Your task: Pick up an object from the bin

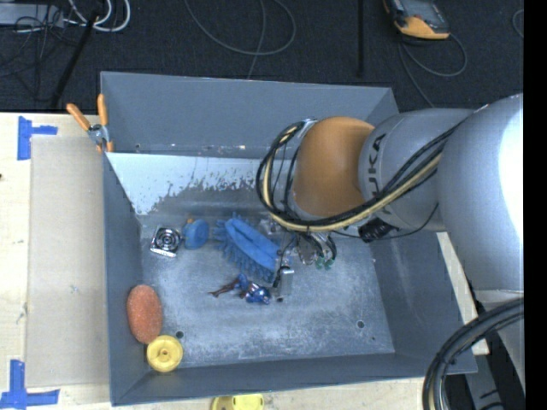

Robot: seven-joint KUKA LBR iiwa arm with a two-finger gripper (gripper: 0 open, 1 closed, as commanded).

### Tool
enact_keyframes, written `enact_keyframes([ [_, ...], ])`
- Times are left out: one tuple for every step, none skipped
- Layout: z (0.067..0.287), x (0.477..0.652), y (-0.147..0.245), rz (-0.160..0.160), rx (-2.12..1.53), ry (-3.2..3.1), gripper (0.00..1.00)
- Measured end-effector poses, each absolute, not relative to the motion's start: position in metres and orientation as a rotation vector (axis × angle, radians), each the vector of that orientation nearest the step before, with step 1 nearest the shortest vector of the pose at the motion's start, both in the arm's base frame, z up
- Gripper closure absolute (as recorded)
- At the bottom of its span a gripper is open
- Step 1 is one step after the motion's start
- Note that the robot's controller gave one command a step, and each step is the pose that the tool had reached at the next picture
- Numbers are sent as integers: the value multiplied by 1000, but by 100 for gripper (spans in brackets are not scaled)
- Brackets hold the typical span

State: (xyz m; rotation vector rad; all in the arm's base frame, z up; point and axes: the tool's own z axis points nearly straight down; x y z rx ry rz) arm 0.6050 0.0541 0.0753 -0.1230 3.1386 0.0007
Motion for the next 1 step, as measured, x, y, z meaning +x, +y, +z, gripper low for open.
enact_keyframes([
  [72,599,81,-2,-174,3134,0],
])
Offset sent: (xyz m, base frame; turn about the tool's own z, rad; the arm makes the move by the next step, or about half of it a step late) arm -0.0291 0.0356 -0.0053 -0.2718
